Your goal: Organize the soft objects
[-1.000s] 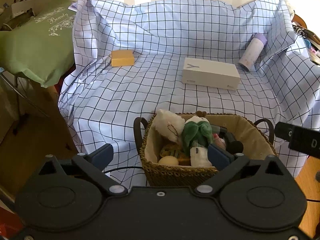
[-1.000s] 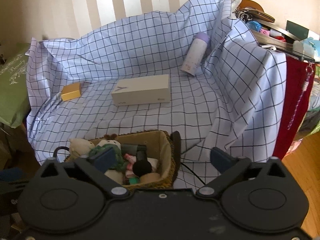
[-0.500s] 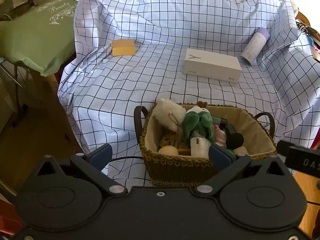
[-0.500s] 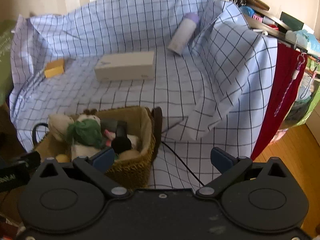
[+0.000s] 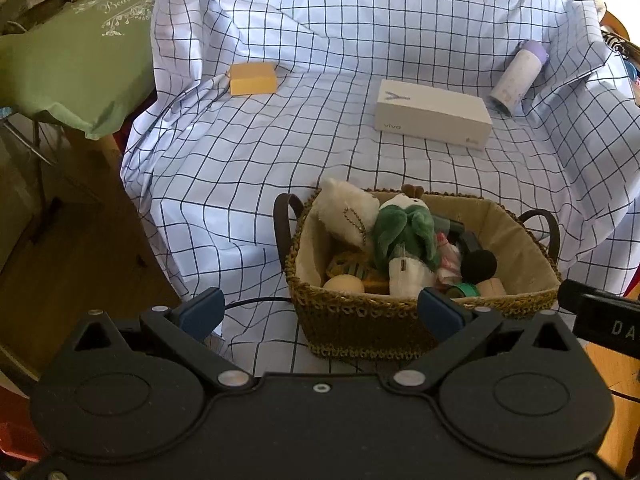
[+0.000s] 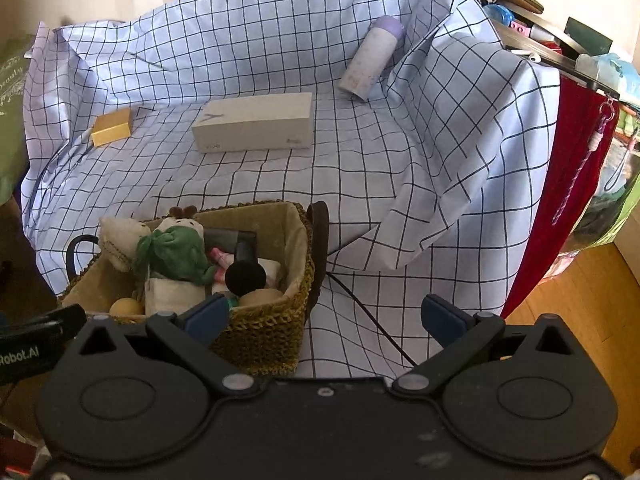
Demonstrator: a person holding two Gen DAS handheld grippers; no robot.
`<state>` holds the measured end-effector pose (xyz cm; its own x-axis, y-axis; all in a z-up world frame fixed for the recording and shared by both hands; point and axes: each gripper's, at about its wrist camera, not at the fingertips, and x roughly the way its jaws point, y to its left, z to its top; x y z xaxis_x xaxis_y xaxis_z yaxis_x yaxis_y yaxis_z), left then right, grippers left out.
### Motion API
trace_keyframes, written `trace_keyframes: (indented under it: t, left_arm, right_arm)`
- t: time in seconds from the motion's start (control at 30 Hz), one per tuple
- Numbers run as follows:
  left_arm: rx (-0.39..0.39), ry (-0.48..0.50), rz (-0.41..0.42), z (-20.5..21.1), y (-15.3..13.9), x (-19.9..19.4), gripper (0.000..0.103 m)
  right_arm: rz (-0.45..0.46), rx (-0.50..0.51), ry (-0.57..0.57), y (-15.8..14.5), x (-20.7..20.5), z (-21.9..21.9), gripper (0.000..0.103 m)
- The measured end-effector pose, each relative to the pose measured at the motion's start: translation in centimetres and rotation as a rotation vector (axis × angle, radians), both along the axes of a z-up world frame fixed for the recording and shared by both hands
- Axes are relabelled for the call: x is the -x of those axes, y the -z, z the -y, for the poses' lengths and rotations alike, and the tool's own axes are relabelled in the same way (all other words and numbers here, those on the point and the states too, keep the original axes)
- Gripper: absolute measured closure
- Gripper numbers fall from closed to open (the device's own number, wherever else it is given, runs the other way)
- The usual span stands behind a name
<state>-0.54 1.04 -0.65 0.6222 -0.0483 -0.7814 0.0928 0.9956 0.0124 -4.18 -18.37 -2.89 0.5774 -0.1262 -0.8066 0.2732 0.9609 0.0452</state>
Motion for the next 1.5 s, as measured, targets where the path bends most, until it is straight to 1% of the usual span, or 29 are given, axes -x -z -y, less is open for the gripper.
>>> trace_keyframes:
  t: [0.53,1.5]
  left_arm:
    - [0.002,0.003,-0.034,0.08,0.38,-0.24,0.004]
    - [-0.006,0.005,-0.044,0.30,0.61,-0.37,0.004]
  right_arm:
    - [-0.011,0.001,-0.021,0.11,-0.06,-0.41,0.000]
    - [-0.017,-0.005,-0.029,0.18,-0.08,-0.64,0.000]
